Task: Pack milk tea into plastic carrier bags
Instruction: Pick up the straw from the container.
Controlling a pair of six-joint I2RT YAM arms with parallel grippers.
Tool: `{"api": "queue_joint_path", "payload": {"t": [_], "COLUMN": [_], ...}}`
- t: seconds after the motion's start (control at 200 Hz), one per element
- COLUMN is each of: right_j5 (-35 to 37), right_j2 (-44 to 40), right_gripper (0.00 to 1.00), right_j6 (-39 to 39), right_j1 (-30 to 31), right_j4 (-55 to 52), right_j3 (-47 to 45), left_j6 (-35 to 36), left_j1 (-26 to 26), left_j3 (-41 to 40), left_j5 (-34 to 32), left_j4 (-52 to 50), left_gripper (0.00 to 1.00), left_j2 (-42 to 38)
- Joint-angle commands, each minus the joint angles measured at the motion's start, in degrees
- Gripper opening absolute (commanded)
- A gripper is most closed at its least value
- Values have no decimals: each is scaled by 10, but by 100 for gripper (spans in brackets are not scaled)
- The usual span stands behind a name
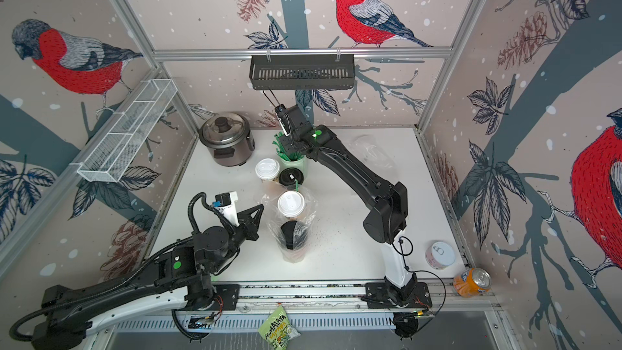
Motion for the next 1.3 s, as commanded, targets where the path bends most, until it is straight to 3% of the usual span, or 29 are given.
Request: {"api": "queue_joint_path", "payload": {"t": [0.0,0.25,0.51,0.725,0.971,1.296], "right_j5": [14,10,36,84,54,28], "right_j2": [-4,-23,-105,-212,-337,-394], "right_gripper": [2,3,2,2,2,2], "right_j6": [-15,-9,-6,19,84,165], "right_j1": [-2,3,38,101,191,287], "right_j4": [14,-15,-46,-47,-23,-30], "right_j3": [14,40,18,-51,-174,-273], "left_j6": [3,3,10,22,34,54], "left_j1": [1,1,1,1,1,1], "left_j3": [3,3,3,2,3,0], "left_j5": [-11,-10,-11,-16,-16,-13], "left_j4": [11,10,12,12,4,11], "left_gripper": [0,0,0,0,0,0], "left_j2": [-1,0,-1,-2,-5,-6]}}
